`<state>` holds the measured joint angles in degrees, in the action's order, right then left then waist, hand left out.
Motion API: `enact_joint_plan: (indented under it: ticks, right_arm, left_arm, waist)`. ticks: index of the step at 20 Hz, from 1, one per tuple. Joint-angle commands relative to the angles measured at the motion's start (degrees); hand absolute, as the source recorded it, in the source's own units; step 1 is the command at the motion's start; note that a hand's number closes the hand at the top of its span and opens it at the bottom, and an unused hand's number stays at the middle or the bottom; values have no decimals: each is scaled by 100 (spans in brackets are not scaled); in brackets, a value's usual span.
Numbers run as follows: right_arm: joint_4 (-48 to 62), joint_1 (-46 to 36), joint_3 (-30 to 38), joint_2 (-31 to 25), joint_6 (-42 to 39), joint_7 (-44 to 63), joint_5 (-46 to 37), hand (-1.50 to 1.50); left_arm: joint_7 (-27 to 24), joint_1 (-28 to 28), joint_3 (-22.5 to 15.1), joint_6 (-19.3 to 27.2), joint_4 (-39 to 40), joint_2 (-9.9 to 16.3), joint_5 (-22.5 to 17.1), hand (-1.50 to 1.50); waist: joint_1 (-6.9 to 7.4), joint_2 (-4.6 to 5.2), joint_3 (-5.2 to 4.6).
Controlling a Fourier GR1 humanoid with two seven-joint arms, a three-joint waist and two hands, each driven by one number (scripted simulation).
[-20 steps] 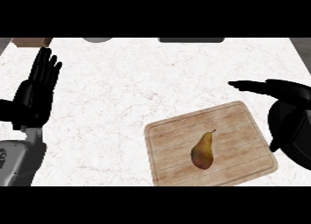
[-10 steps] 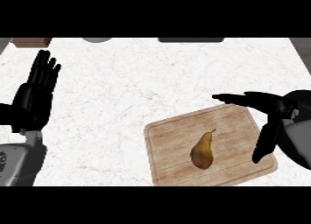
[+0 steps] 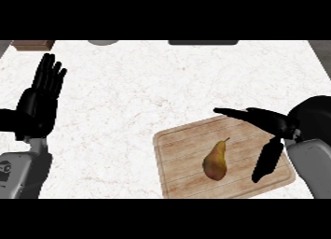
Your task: Pick the pear from the cutting board and place it in the pot
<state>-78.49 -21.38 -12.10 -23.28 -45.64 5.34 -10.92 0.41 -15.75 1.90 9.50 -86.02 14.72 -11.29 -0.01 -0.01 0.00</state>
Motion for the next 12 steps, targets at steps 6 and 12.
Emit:
enact_joint_plan:
  ticks: [6, 12]
  right_arm:
    - [1, 66, 68, 220, -62, 229, -718, -150]
    - [188, 79, -46, 869, 52, 387, -1161, -150]
  left_arm:
    - [485, 63, 191, -213, -445, 83, 24, 0]
    - [249, -29, 222, -238, -201, -199, 185, 0]
  waist:
    - [18, -5, 1]
    - [14, 0, 1]
